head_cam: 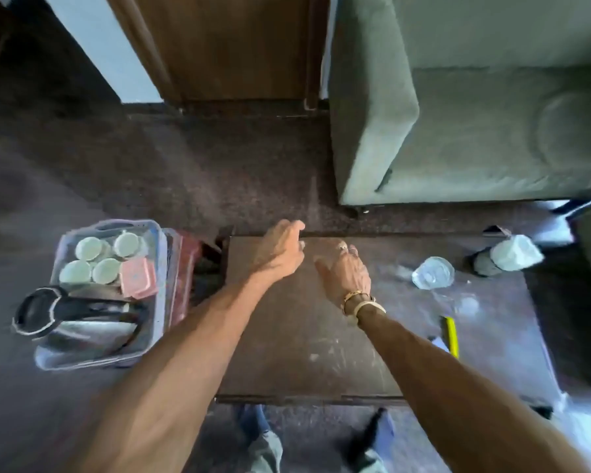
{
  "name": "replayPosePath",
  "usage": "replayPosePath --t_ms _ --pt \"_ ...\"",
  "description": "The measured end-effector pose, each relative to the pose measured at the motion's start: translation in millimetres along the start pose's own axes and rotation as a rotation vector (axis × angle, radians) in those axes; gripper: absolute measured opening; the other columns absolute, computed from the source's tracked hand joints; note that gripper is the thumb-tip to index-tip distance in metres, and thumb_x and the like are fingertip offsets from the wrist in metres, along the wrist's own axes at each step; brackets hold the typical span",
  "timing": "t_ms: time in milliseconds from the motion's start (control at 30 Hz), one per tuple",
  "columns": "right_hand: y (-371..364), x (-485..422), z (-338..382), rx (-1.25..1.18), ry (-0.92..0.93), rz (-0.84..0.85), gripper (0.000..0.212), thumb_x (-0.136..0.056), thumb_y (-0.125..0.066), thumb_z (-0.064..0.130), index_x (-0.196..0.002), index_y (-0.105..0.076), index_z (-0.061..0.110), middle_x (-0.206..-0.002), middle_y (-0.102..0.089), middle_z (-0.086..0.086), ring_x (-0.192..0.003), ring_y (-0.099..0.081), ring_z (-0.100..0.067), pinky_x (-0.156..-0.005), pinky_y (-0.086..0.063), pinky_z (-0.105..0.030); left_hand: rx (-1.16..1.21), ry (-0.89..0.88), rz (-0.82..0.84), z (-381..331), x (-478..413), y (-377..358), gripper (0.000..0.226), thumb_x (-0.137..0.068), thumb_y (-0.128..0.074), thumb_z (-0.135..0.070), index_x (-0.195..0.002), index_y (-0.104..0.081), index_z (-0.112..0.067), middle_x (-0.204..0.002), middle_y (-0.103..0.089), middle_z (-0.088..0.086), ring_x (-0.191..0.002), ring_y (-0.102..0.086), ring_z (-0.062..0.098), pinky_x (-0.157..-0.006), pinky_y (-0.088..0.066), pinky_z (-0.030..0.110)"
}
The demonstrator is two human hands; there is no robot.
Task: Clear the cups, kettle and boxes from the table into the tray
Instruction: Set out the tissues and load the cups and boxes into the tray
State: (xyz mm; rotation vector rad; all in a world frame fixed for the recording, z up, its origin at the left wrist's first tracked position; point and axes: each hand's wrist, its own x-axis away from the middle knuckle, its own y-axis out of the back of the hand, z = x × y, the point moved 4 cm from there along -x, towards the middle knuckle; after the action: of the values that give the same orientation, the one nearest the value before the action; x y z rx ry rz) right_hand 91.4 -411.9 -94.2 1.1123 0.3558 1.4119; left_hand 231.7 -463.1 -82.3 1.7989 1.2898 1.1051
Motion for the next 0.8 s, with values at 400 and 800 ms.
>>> replayPosePath --t_ms 400,800 --pt "98 9 -294 -0.199 -0.334 -0.196 0.04 -0.093 -0.058 0.047 -0.119 -0.062 0.017 -0.121 -0.061 -0.012 -0.111 -0.059 -0.036 -0.089 -0.047 -0.039 0.078 -0.171 0.222 -222 34 -232 0.037 -0.089 -0.063 -0.029 -0.125 -0.058 -0.023 -0.121 -0.062 0.006 -0.111 -0.06 0.028 -0.086 -0.047 0.032" --pt "16 -3 -443 -0.187 -0.507 -0.007 0.026 -0.086 -0.063 0.022 -0.11 -0.066 0.011 -0.118 -0.06 -0.016 -0.109 -0.057 -0.038 -0.08 -0.043 -0.035 0.104 -0.162 0.418 -243 70 -404 0.053 -0.077 -0.07 -0.019 -0.126 -0.054 -0.013 -0.125 -0.045 0.009 -0.111 -0.049 0.03 -0.088 -0.041 0.035"
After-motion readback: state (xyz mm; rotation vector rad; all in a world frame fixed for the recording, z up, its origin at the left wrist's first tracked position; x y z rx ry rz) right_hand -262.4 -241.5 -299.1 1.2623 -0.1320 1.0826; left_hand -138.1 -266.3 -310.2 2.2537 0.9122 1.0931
